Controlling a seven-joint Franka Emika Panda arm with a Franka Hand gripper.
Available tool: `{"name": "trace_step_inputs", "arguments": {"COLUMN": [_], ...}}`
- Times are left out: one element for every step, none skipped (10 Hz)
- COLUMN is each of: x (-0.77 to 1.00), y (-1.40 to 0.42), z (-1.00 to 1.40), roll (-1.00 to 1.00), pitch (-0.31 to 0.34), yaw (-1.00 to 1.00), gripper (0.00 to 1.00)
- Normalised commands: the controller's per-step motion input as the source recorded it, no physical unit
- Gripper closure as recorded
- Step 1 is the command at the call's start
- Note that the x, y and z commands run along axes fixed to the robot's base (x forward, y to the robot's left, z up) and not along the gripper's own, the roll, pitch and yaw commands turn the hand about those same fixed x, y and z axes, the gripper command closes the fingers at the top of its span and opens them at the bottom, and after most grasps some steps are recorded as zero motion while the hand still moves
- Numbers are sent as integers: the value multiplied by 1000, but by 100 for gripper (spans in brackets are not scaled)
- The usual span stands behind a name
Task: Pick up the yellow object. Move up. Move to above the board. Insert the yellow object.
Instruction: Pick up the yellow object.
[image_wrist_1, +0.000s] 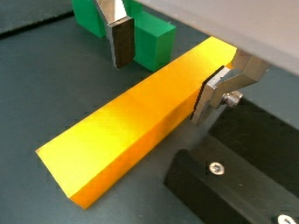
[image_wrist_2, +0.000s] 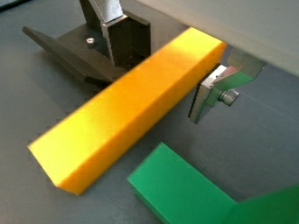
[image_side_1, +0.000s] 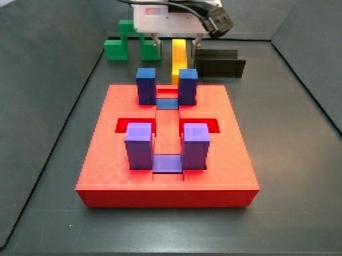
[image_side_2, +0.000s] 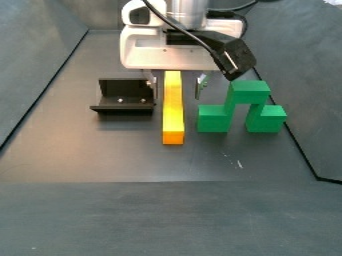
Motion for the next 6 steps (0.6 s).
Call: {"name": "trace_step_inputs", "arguments": {"x": [0, 0, 0, -3, 0, 0], "y": [63, 117, 146, 86, 9, 0], "z": [-269, -211, -43, 0, -66, -163], "roll": [-129, -117, -117, -119, -121, -140], "pitch": [-133, -107, -61, -46, -59, -77], "yaw": [0, 0, 0, 0, 0, 0], "gripper": [0, 0, 0, 0, 0, 0]}}
